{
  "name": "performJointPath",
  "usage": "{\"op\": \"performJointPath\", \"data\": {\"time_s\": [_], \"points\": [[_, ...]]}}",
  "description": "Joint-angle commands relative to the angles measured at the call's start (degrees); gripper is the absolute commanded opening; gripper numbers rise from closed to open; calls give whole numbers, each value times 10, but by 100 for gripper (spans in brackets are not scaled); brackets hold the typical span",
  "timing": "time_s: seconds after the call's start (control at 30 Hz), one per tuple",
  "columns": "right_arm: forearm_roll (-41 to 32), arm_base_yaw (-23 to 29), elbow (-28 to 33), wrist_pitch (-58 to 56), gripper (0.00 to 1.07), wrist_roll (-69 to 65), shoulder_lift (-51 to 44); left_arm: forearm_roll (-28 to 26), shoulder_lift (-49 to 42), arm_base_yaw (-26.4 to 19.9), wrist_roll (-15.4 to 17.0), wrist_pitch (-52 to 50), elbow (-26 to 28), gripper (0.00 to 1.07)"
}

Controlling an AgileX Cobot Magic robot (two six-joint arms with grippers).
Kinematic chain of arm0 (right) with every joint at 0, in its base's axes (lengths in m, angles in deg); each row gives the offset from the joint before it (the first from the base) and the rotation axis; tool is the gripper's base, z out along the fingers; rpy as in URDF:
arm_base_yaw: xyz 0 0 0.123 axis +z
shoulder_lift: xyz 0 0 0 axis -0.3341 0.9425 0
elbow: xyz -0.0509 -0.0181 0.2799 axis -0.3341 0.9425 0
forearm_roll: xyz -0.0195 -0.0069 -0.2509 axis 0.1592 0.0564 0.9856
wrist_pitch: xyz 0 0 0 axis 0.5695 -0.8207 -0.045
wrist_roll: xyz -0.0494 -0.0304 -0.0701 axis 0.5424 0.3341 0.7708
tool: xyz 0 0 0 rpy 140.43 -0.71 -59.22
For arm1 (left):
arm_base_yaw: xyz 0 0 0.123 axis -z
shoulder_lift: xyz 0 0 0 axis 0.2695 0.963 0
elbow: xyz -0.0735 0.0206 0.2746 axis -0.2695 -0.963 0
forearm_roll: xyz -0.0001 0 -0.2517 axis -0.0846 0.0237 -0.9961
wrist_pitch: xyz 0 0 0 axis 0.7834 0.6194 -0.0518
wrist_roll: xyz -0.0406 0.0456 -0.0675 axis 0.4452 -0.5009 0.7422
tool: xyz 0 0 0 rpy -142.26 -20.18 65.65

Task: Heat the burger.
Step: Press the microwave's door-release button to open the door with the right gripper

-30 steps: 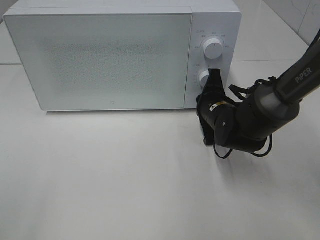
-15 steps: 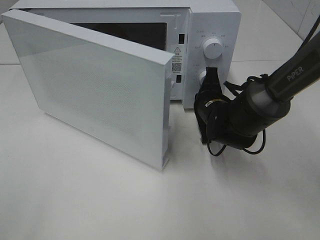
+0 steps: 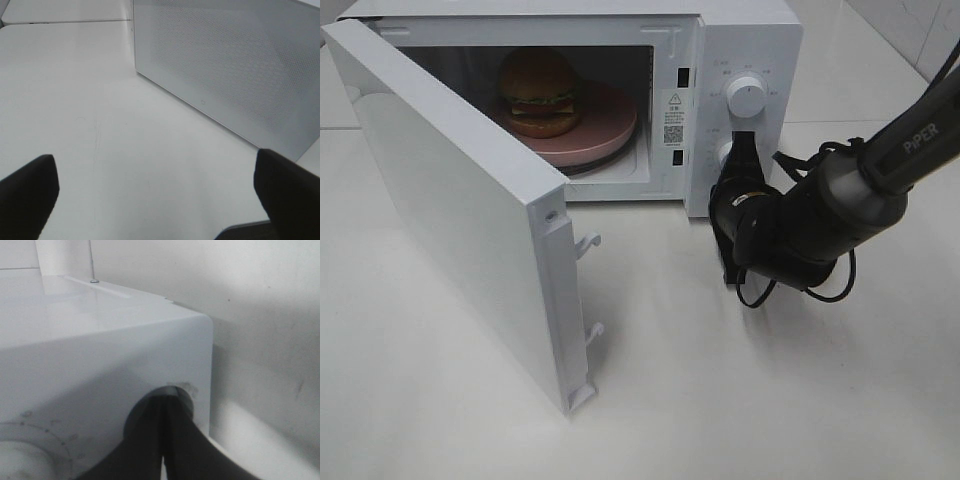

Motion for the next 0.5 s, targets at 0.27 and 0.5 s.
{"op": "performJointPath", "data": {"time_s": [0.27, 0.5], "points": [[12, 6, 7, 48, 0, 3, -48, -4, -2, -2, 3, -1, -2, 98], [14, 9, 36, -2, 0, 3, -66, -4, -2, -2, 3, -1, -2, 98]]}}
